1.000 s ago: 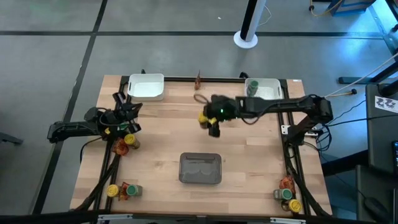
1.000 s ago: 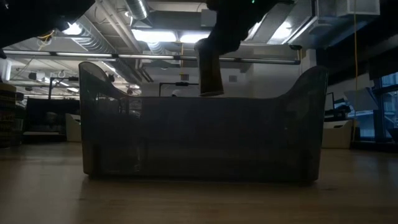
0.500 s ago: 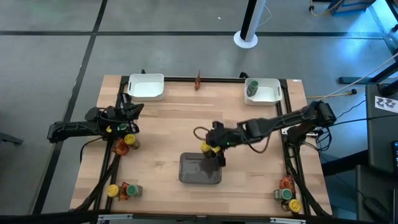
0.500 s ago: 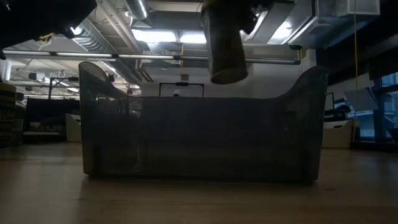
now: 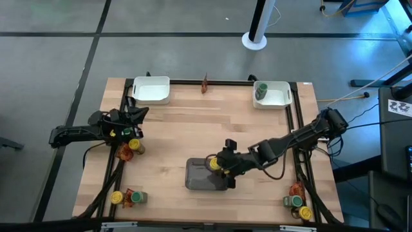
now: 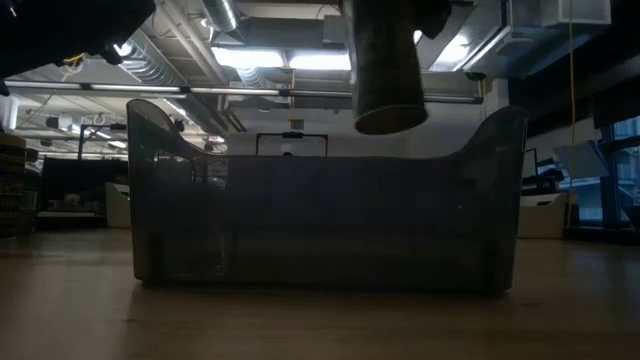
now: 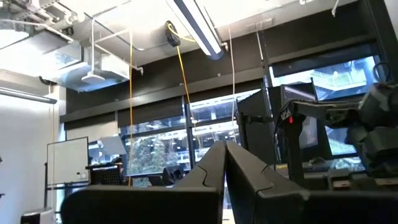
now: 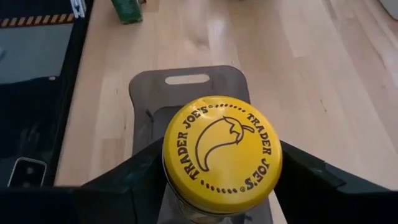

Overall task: Sort spices by type
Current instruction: Put the top center yellow seasoning bottle into the black bin

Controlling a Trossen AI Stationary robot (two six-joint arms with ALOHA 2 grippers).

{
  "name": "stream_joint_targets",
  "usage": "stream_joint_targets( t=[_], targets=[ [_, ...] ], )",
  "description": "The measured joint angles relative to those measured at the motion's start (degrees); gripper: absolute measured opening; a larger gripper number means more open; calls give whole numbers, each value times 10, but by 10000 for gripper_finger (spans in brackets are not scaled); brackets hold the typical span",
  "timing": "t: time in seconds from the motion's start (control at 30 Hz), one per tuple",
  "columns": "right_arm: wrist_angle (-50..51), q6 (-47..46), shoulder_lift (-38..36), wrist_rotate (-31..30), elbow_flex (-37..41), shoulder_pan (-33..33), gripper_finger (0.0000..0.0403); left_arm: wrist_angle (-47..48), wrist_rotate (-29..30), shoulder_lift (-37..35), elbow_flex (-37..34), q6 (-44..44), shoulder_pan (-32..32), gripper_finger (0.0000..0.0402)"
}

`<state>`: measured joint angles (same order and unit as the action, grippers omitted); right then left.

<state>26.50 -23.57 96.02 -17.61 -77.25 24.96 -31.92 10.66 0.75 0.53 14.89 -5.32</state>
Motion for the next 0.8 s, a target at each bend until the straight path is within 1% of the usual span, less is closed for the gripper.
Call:
stream_joint_targets(
  t=[0.2, 0.47, 0.8],
  targets=[
    [12, -17, 28, -38, 0, 14, 247, -1, 0, 2, 0, -13, 0, 4],
    [7, -18, 65, -66, 1, 13, 248, 0, 0, 6, 0, -15, 0, 4],
    [6, -28, 91, -74, 1, 13, 248, 14, 0, 6, 0, -25, 0, 4]
  ],
)
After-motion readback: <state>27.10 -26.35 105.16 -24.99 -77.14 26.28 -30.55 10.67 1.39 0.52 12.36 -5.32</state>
